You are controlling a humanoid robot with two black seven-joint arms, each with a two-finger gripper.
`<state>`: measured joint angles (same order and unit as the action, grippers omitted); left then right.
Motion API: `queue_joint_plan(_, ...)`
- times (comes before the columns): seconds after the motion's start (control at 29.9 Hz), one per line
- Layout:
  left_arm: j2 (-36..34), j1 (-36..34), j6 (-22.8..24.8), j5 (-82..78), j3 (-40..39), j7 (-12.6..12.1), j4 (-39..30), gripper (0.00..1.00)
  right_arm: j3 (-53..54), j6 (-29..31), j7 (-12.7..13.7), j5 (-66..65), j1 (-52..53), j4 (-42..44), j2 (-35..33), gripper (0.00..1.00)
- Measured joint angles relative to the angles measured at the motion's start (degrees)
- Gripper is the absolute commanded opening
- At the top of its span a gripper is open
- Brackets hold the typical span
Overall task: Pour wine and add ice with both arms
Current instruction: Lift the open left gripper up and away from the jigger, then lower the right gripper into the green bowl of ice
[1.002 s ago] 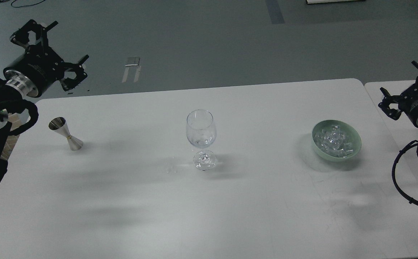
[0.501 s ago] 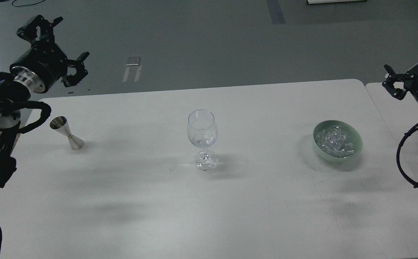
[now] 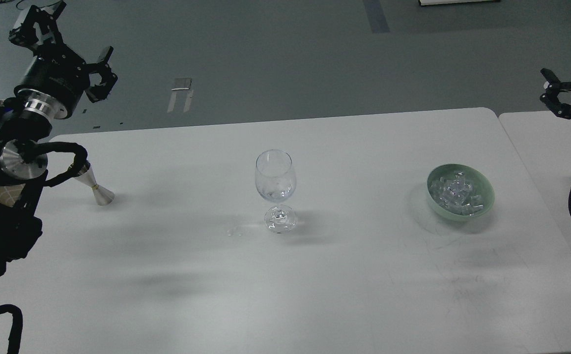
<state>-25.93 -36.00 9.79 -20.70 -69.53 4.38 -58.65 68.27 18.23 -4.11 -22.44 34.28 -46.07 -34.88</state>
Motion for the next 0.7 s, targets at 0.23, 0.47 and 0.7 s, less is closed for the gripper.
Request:
queue_joint_plan(0.23,1.07,0.12,1.91,0.10,-0.33,0.09,-0.26,0.98,-0.22,-0.37,0.69,-13.02,1.65,-4.45,-2.75,1.00)
queue_joint_plan(0.47,0.35,0.12,2.73,0.14,-0.93,0.09,-0.68,0.98,-2.37,0.00,0.12,-32.00,1.70,-14.71,-7.29,1.00)
queue_joint_plan(0.7,0.16,-0.11,3.32,0.14,-1.14,0.09,-1.63,0.98,-3.41,0.05,-0.13,-55.45,1.67,-27.55,-12.15,1.00)
